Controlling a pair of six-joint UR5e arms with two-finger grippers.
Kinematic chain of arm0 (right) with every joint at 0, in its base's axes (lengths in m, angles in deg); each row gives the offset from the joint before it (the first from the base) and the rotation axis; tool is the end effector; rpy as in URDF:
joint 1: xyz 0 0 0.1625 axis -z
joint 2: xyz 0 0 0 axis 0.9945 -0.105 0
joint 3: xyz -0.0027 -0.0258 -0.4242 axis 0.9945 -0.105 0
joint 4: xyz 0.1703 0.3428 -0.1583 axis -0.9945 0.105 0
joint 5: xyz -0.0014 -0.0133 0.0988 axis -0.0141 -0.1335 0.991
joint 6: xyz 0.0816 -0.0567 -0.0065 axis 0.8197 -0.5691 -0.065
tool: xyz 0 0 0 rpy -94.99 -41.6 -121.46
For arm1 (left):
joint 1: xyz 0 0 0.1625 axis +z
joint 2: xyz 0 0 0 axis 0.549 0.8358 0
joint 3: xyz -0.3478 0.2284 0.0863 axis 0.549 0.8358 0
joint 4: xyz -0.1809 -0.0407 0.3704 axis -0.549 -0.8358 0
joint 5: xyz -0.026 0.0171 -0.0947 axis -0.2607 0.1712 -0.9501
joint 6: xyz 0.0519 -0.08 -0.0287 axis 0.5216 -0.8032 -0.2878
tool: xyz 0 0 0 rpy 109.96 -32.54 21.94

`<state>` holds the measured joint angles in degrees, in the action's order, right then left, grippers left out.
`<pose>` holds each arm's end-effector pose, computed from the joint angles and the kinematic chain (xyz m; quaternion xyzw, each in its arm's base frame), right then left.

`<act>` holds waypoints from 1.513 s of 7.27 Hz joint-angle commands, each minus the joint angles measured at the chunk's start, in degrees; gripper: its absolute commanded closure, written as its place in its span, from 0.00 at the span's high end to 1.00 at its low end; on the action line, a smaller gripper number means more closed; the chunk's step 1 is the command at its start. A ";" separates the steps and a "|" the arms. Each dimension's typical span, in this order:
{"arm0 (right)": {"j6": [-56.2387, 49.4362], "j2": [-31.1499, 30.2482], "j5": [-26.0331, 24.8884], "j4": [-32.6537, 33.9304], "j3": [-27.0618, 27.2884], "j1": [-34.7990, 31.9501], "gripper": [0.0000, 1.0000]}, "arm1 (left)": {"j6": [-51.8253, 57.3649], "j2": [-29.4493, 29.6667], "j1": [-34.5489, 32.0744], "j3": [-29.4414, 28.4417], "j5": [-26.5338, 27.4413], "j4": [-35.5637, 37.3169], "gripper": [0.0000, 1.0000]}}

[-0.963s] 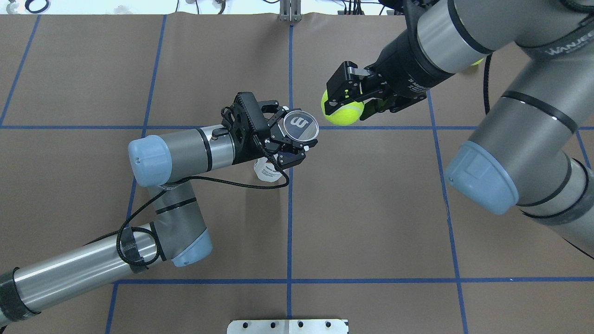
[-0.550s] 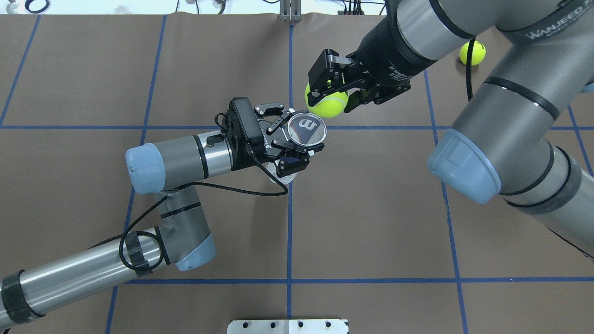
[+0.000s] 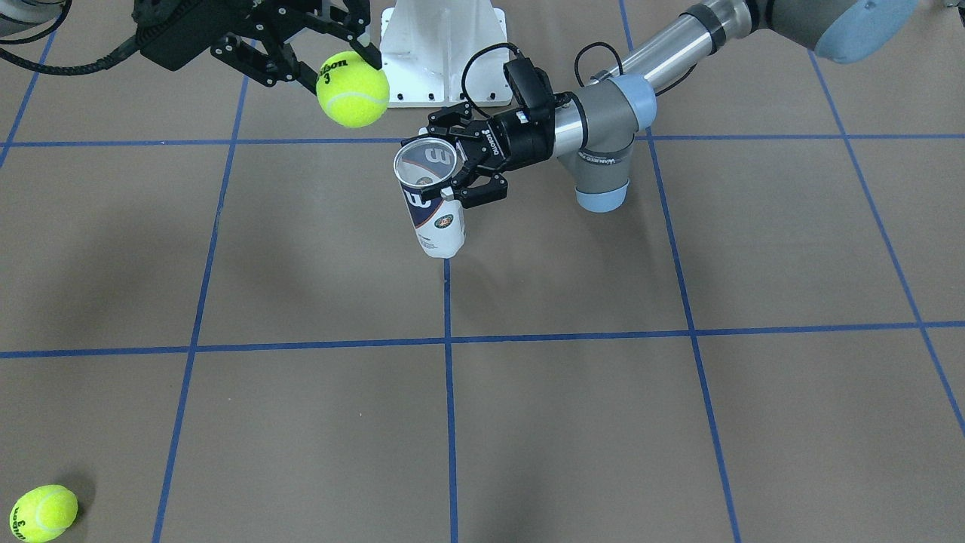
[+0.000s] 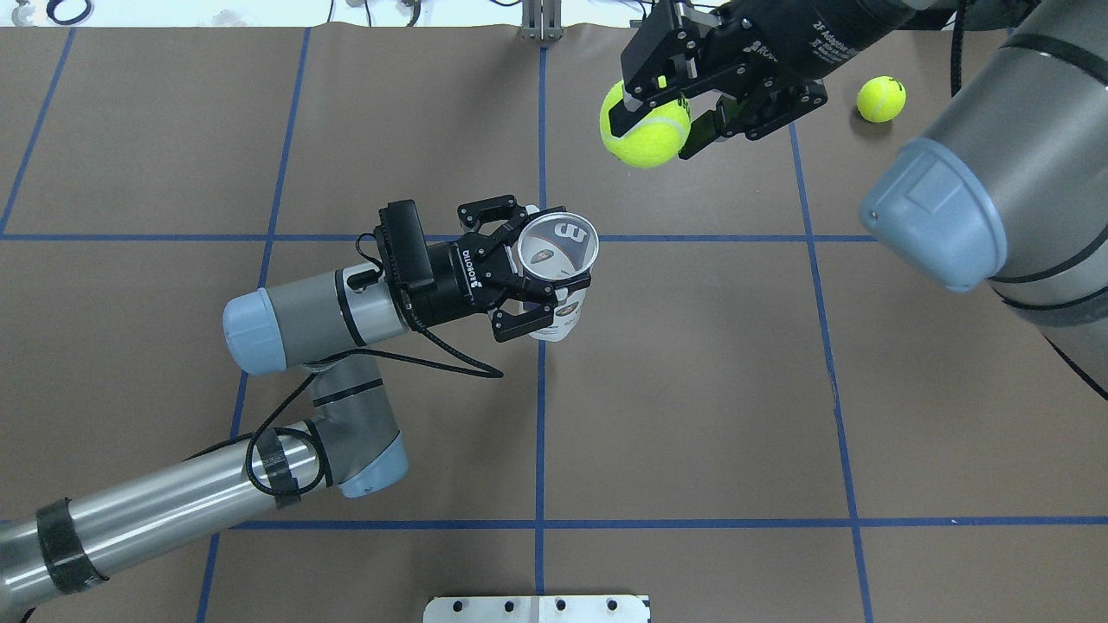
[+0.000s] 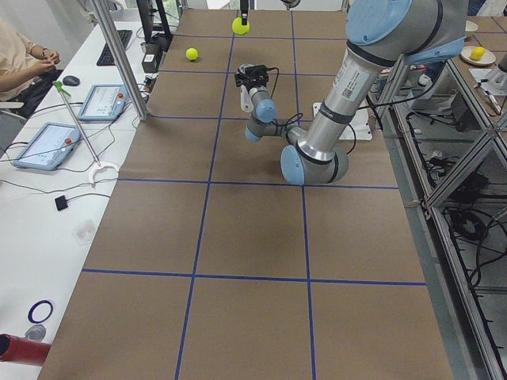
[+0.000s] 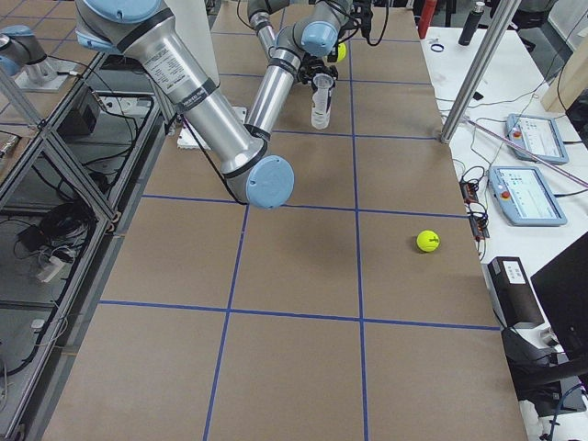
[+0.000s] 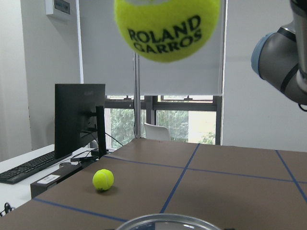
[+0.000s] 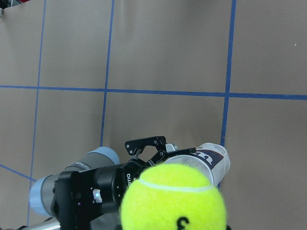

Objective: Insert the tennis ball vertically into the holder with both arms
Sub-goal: 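Carry the ball with the right gripper over the upright tube's opening, then lower the ball into the tube and open the right gripper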

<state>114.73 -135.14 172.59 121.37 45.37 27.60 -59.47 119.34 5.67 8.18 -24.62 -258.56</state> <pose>-0.2500 -0.4721 0.0541 0.0266 -0.6176 -0.0280 0.7856 0.5183 -0.4180 0.2187 0.6989 0.6001 0.1612 0.3541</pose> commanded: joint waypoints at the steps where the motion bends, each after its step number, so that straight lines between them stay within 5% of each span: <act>1: 0.01 1.34 -1.49 1.03 -1.93 0.20 0.00 | -0.45 0.51 0.03 -1.97 0.04 -3.00 0.76; 4: -0.08 7.14 -14.22 12.08 -3.44 9.15 0.00 | -0.54 0.60 0.12 -3.63 0.04 -2.91 0.76; 8: -0.08 7.68 -20.31 17.02 -3.53 15.67 0.00 | -0.54 0.60 0.21 -4.60 0.13 -2.91 0.76; 11: -0.26 7.77 -23.55 18.00 -4.40 17.95 0.22 | -0.54 0.60 0.21 -4.61 0.13 -2.91 0.76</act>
<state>114.55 -127.43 150.95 139.17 41.56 44.43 -60.00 119.94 5.87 3.60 -24.49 -261.47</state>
